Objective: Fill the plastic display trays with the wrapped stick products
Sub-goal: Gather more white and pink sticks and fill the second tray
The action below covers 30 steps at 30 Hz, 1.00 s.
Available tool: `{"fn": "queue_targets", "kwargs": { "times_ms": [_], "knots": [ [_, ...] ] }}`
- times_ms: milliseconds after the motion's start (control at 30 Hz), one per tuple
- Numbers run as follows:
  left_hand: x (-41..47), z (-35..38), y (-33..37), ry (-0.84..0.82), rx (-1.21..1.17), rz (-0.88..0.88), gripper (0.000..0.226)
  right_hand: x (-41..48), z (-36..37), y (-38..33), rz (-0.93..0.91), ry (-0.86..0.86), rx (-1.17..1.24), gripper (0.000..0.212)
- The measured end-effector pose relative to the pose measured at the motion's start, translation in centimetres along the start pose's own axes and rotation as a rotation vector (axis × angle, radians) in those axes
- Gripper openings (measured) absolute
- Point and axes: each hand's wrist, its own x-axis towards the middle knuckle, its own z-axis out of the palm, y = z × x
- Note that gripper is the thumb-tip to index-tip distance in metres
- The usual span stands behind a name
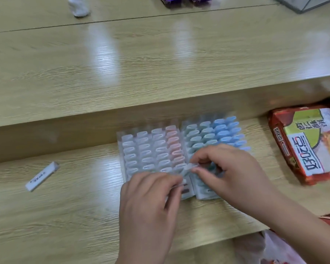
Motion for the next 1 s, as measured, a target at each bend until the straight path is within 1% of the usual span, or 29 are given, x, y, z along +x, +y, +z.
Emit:
{"fn": "queue_targets", "kwargs": {
  "times_ms": [67, 133, 267, 333, 433, 500, 567, 600, 667, 767, 800, 867, 933, 1000],
  "knots": [
    [-0.2, 0.4, 0.0, -0.001, 0.003, -0.013, 0.015, 0.1, 0.1, 0.2, -0.024, -0.004, -0.022, 0.012],
    [-0.3, 0.8, 0.0, 0.016, 0.022, 0.008, 0.016, 0.2, 0.0, 0.5, -0.057, -0.01, -0.055, 0.012],
    [-0.4, 1.3, -0.1, 0.103, 0.15, 0.16, 0.005, 0.2, 0.1, 0.4, -0.153, -0.018, -0.16, 0.009],
    [-0.5, 1.5, 0.0, 0.119, 0.227, 0.225, 0.002, 0.2, 0.3, 0.5, -0.201, -0.031, -0.185, 0.008],
    [-0.6, 2.2, 0.4, 0.096, 0.318, 0.288, 0.01, 0.0, 0.7, 0.6, -0.253, -0.041, -0.206, 0.004],
    [-0.5, 2.8, 0.9, 0.101, 0.363, 0.303, 0.022, -0.1, 0.7, 0.8, -0.266, -0.042, -0.207, 0.007],
    [-0.5, 3.2, 1.2, 0.1, 0.386, 0.281, 0.031, -0.1, 0.8, 0.9, -0.284, -0.033, -0.203, 0.015],
    [-0.6, 3.4, 1.2, 0.102, 0.393, 0.269, 0.032, -0.1, 0.8, 0.9, -0.293, -0.029, -0.2, 0.019],
    [-0.8, 3.6, 1.1, 0.112, 0.407, 0.255, 0.03, -0.1, 0.8, 0.8, -0.29, -0.018, -0.201, 0.019],
    [-1.4, 3.5, 0.7, 0.128, 0.412, 0.256, 0.02, -0.1, 0.7, 0.7, -0.239, -0.011, -0.207, 0.017],
    [-1.7, 3.4, 0.3, 0.132, 0.39, 0.241, 0.022, -0.2, 0.7, 0.6, -0.229, -0.021, -0.206, 0.017],
    [-2.3, 2.7, -0.8, 0.128, 0.309, 0.194, 0.035, -0.2, 0.7, 0.3, -0.225, -0.008, -0.187, 0.019],
    [-2.7, 0.9, -2.3, 0.14, 0.216, 0.142, 0.041, -0.2, 0.7, -0.4, -0.201, 0.084, -0.15, 0.024],
    [-3.1, -1.8, -4.8, 0.205, 0.131, 0.006, 0.04, 0.3, 1.3, -2.0, -0.182, 0.167, -0.116, 0.025]
  ]
}}
